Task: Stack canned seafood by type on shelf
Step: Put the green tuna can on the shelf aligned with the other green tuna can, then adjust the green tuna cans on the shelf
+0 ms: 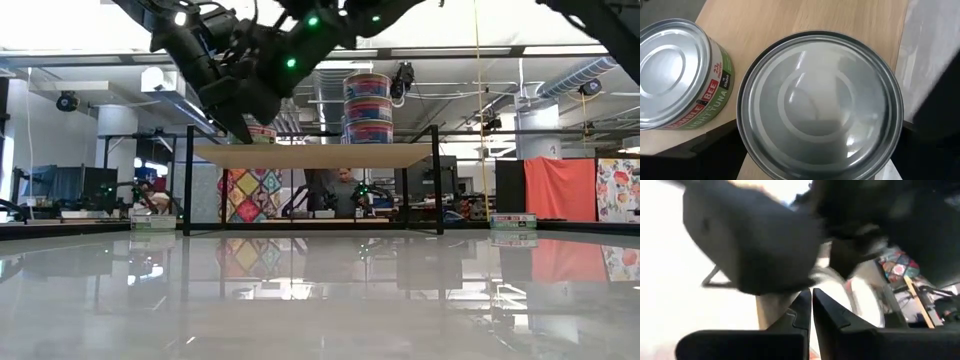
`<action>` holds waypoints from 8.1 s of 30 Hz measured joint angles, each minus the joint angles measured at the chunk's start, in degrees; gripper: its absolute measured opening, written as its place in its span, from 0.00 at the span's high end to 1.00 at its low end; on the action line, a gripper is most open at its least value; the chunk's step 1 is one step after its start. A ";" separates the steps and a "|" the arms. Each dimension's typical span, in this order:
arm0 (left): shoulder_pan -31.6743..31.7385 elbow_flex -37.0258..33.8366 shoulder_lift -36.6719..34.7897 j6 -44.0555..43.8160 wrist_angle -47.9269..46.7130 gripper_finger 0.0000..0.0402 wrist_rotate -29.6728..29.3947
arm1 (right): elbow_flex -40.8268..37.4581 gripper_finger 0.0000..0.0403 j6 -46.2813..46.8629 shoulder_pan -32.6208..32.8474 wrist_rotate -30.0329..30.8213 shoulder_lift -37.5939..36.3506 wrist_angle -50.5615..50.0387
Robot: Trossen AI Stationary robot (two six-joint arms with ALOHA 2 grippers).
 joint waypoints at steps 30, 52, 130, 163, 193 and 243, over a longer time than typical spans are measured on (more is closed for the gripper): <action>-0.13 4.49 -0.02 2.39 -5.14 0.00 -0.56 | 8.90 0.98 -1.35 -2.07 1.52 5.70 -11.14; -0.26 13.59 -8.45 -1.86 -19.09 0.00 0.30 | 8.76 0.98 -2.77 -2.42 -0.77 5.81 -6.29; 12.35 24.63 17.31 -15.02 -5.25 0.96 -3.75 | 31.19 0.98 31.08 11.11 2.86 -8.22 -65.75; 8.22 24.55 15.52 -14.56 -6.25 1.00 -4.43 | 31.17 0.98 35.32 11.50 2.64 -8.24 -70.31; -0.15 9.98 3.11 -16.44 -8.61 1.00 3.39 | 31.17 0.98 37.95 12.86 2.16 -8.27 -73.74; -0.59 9.49 3.55 -11.84 -7.63 0.98 1.34 | 31.17 0.97 38.17 12.99 1.59 -8.29 -75.95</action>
